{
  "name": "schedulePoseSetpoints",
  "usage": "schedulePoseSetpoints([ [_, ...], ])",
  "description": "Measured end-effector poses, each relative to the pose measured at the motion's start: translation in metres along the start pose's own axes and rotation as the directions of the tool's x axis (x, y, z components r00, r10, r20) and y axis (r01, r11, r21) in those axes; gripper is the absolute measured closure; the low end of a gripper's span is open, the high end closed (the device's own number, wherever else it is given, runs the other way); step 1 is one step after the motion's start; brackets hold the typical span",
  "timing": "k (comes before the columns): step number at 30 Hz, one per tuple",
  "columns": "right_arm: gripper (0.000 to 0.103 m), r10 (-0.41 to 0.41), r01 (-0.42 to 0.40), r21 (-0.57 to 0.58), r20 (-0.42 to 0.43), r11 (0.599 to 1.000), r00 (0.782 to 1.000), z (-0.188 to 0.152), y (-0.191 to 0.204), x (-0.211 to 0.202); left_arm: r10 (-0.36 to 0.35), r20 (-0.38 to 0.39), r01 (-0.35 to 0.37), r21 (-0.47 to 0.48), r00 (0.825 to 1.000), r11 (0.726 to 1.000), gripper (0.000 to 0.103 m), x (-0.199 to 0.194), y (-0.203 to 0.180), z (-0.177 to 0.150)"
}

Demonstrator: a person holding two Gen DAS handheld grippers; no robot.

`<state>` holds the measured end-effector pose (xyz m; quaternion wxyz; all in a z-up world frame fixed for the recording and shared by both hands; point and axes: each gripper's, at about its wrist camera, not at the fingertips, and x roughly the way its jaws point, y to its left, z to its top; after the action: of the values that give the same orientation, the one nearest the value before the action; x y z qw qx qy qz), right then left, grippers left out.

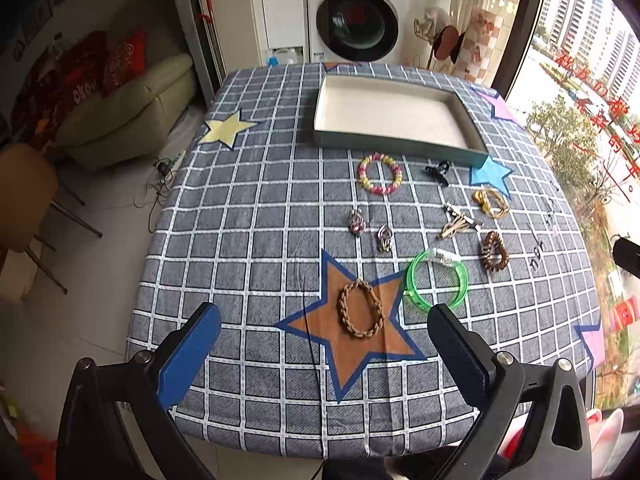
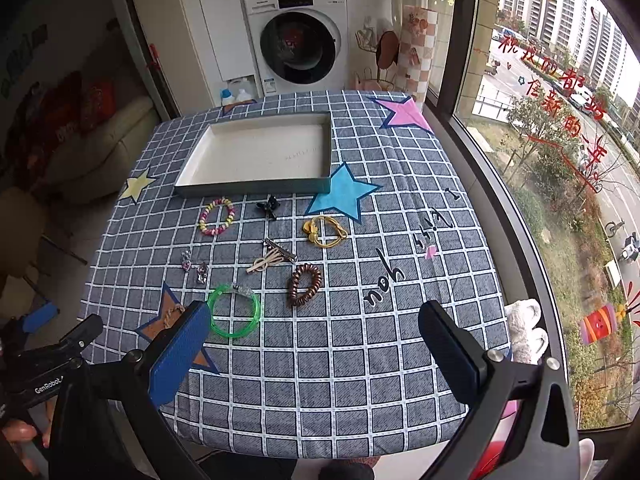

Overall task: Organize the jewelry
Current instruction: 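Grasp the brown coiled hair tie with the right tool while the left tool lowers toward the braided bracelet, then move the left tool to the pink-yellow beaded bracelet while the right tool lifts the coil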

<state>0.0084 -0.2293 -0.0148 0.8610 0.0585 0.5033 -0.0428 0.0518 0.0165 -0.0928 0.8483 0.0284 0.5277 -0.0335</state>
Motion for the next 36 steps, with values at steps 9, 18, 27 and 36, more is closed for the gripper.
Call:
schedulePoseSetpoints([
  [9, 0.000, -0.013, 0.027, 0.070, -0.201, 0.997, 0.979, 0.004, -0.012, 0.083, 0.004, -0.134, -0.010, -0.047, 0.991, 0.999, 0.000, 0.075, 0.007, -0.004],
  [18, 0.000, 0.001, 0.042, 0.146, -0.283, 0.988, 0.959, 0.009, -0.023, 0.154, 0.003, -0.192, -0.006, -0.013, 0.981, 1.000, 0.004, 0.122, -0.005, -0.004],
  [27, 0.030, 0.014, 0.043, 0.168, -0.320, 0.985, 0.947, 0.004, -0.017, 0.196, -0.016, -0.155, 0.021, 0.026, 0.988, 0.999, 0.023, 0.135, -0.018, -0.005],
  [36, 0.091, 0.045, 0.007, 0.153, -0.330, 0.988, 0.943, 0.010, 0.005, 0.198, -0.150, -0.158, 0.164, 0.078, 0.976, 0.983, 0.083, 0.129, -0.028, 0.000],
])
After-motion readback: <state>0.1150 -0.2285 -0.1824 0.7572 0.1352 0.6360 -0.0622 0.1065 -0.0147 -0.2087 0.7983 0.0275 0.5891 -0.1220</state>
